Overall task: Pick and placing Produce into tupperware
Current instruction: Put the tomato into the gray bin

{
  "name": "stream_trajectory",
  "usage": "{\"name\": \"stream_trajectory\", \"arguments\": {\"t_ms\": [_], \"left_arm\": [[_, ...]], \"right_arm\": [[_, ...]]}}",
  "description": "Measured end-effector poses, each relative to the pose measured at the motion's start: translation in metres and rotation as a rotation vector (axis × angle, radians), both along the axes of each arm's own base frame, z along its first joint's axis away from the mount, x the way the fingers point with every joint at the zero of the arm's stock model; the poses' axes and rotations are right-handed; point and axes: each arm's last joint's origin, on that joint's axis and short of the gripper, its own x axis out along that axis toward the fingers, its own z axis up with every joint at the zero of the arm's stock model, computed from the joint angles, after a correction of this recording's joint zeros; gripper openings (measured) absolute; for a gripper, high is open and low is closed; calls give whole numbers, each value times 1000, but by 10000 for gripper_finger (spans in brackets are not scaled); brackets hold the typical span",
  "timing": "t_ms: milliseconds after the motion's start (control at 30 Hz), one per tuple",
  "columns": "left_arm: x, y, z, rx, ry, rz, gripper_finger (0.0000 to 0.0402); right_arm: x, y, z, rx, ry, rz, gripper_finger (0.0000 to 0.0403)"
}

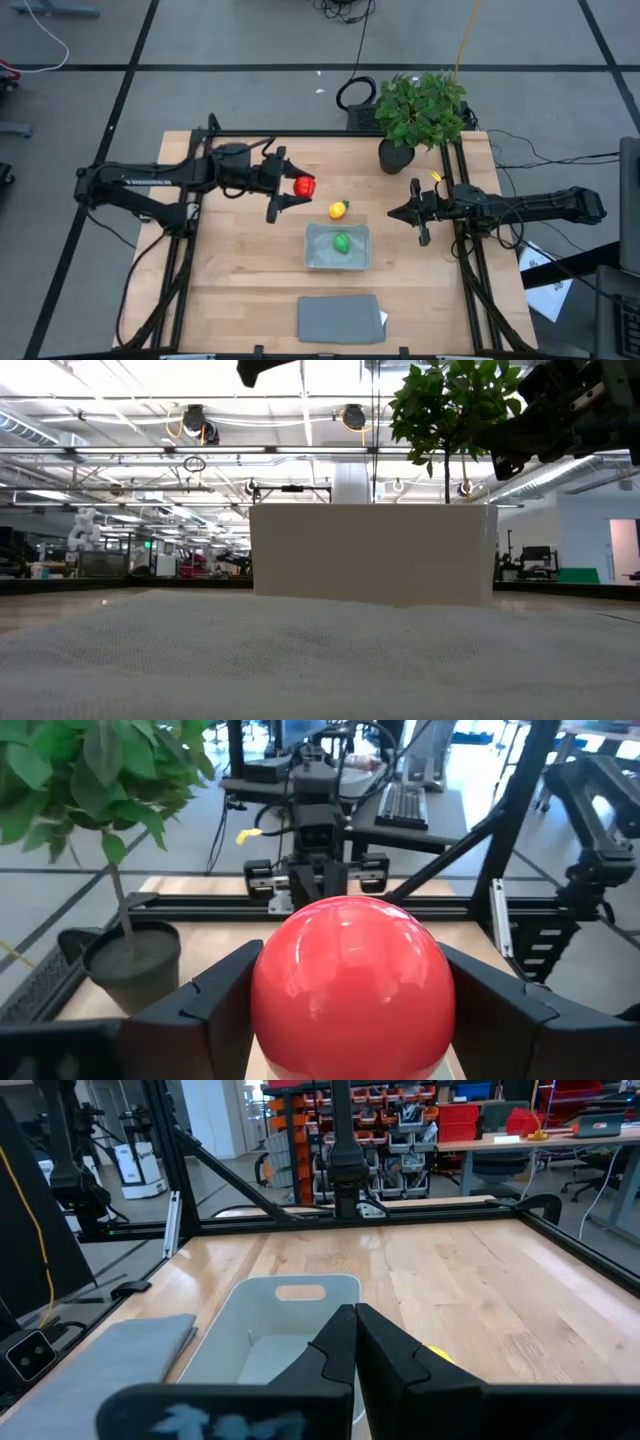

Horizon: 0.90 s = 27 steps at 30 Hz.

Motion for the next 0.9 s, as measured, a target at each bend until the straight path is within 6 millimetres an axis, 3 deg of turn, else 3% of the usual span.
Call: {"name": "stream_trajectory", "arguments": {"t_ms": [567, 900], "left_arm": [[35, 12, 28, -6, 100, -86, 257], [41, 13, 8, -22, 248, -95, 257]], "right_arm": [[0, 0, 0, 0, 0, 0, 0], [0, 0, 0, 0, 0, 0, 0]]}}
